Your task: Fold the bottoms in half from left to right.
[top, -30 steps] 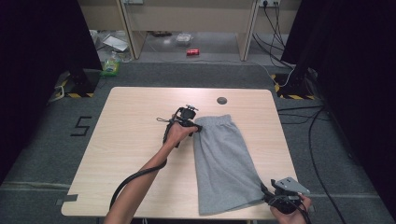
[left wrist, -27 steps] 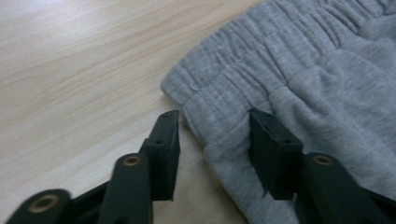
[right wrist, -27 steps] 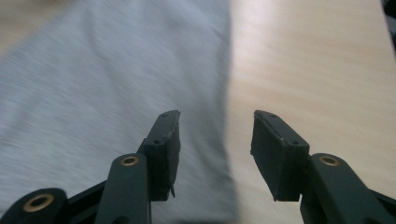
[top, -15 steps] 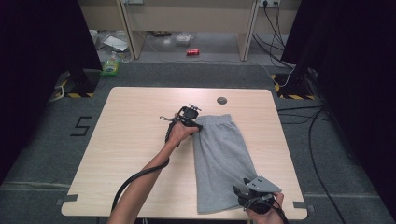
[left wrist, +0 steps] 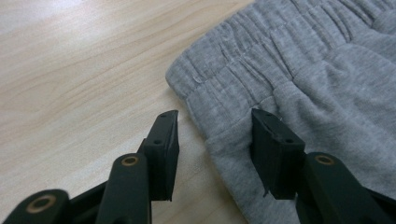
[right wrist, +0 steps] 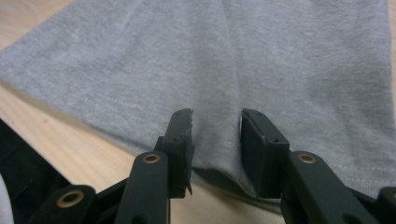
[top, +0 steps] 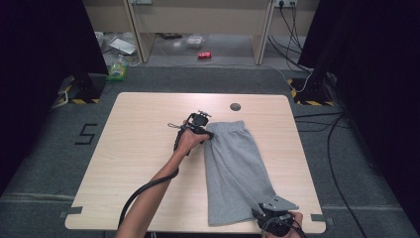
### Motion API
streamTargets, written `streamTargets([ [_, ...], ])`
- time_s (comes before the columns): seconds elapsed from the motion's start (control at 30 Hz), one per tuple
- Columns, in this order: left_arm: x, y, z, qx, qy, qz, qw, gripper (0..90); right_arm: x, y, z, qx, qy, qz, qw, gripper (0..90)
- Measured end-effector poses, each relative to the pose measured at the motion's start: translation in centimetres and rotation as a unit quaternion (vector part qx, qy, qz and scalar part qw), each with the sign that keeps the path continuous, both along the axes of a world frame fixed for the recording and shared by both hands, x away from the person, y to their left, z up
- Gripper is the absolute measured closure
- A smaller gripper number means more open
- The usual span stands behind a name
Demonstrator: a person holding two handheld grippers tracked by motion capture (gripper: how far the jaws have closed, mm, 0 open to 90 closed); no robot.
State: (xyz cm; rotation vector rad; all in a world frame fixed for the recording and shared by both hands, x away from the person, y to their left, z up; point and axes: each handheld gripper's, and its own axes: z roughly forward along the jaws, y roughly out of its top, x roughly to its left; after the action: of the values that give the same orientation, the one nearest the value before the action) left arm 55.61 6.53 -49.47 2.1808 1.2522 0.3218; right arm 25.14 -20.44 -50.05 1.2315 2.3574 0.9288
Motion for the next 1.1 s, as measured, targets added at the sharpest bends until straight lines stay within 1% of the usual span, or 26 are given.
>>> streamTargets([
  [0.07, 0.0, -0.1, 0.0, 0.003, 0.000, -0.001, 1.0000, 53.4, -0.1, 0.2, 0.2, -0.001, -0.003, -0.001, 1.0000, 60.2],
  [0.1, 0.0, -0.1, 0.0, 0.003, 0.000, -0.001, 1.0000, 53.5, -0.2, 0.4, 0.3, 0.002, -0.008, -0.004, 1.0000, 58.9],
  [0.2, 0.0, -0.3, 0.0, 0.004, 0.000, 0.000, 1.0000, 55.0, -0.1, 1.4, 0.9, 0.018, -0.033, 0.002, 0.9993, 56.1],
  [0.23, 0.0, -0.3, 0.0, 0.004, 0.000, 0.000, 1.0000, 55.4, -0.1, 1.4, 0.9, 0.018, -0.033, 0.002, 0.9993, 56.1],
  [0.3, -0.1, -0.3, 0.1, 0.005, 0.000, 0.000, 1.0000, 55.5, 0.1, 2.1, 1.2, 0.024, -0.045, 0.013, 0.9986, 55.5],
  [0.33, -0.1, -0.3, 0.1, 0.005, 0.000, 0.000, 1.0000, 55.6, 0.3, 2.8, 1.1, 0.024, -0.050, 0.025, 0.9982, 54.9],
  [0.43, -0.1, -0.3, 0.0, 0.005, -0.003, -0.003, 1.0000, 57.9, 0.6, 3.3, 0.9, 0.029, -0.050, 0.028, 0.9980, 54.8],
  [0.5, -0.2, -0.4, 0.0, 0.008, -0.006, -0.005, 0.9999, 58.4, 0.9, 3.7, 0.8, 0.040, -0.047, 0.028, 0.9977, 54.2],
  [0.53, -0.2, -0.5, 0.0, 0.009, -0.007, -0.006, 0.9999, 59.3, 1.1, 4.3, 0.8, 0.044, -0.048, 0.034, 0.9973, 53.7],
  [0.57, -0.2, -0.5, 0.0, 0.008, -0.007, -0.007, 0.9999, 59.3, 1.1, 4.3, 0.8, 0.044, -0.048, 0.034, 0.9973, 53.7],
  [0.6, -0.2, -0.5, 0.0, 0.007, -0.006, -0.006, 0.9999, 60.3, 1.2, 5.2, 0.8, 0.047, -0.049, 0.043, 0.9968, 52.8],
  [0.63, -0.2, -0.4, 0.0, 0.004, -0.004, -0.006, 1.0000, 60.7, 1.3, 5.7, 0.8, 0.049, -0.049, 0.048, 0.9964, 52.5],
  [0.67, -0.2, -0.4, 0.0, 0.004, -0.004, -0.006, 1.0000, 61.1, 1.3, 5.7, 0.8, 0.049, -0.049, 0.048, 0.9964, 52.5],
  [0.7, -0.2, -0.4, 0.0, 0.005, -0.004, -0.007, 1.0000, 61.7, 1.4, 6.7, 0.7, 0.052, -0.048, 0.060, 0.9957, 51.7],
  [0.73, -0.2, -0.5, 0.0, 0.005, -0.004, -0.007, 1.0000, 61.7, 1.4, 6.7, 0.7, 0.052, -0.048, 0.060, 0.9957, 51.7],
  [0.77, -0.2, -0.5, 0.1, 0.006, -0.004, -0.008, 0.9999, 62.5, 1.5, 7.5, 0.7, 0.051, -0.048, 0.068, 0.9952, 51.2],
  [0.8, -0.2, -0.5, 0.1, 0.006, -0.004, -0.008, 0.9999, 62.7, 1.5, 7.5, 0.7, 0.051, -0.048, 0.068, 0.9952, 51.2],
  [0.83, -0.2, -0.5, 0.1, 0.007, -0.004, -0.009, 0.9999, 62.7, 1.5, 7.9, 0.6, 0.054, -0.048, 0.072, 0.9948, 50.9],
  [0.9, -0.2, -0.5, 0.1, 0.008, -0.004, -0.009, 0.9999, 63.3, 1.7, 8.9, 0.5, 0.054, -0.045, 0.082, 0.9942, 50.2],
  [1.1, -0.2, -0.6, 0.1, 0.010, -0.005, -0.011, 0.9999, 64.2, 1.7, 10.4, 0.2, 0.054, -0.034, 0.098, 0.9932, 49.2],
])
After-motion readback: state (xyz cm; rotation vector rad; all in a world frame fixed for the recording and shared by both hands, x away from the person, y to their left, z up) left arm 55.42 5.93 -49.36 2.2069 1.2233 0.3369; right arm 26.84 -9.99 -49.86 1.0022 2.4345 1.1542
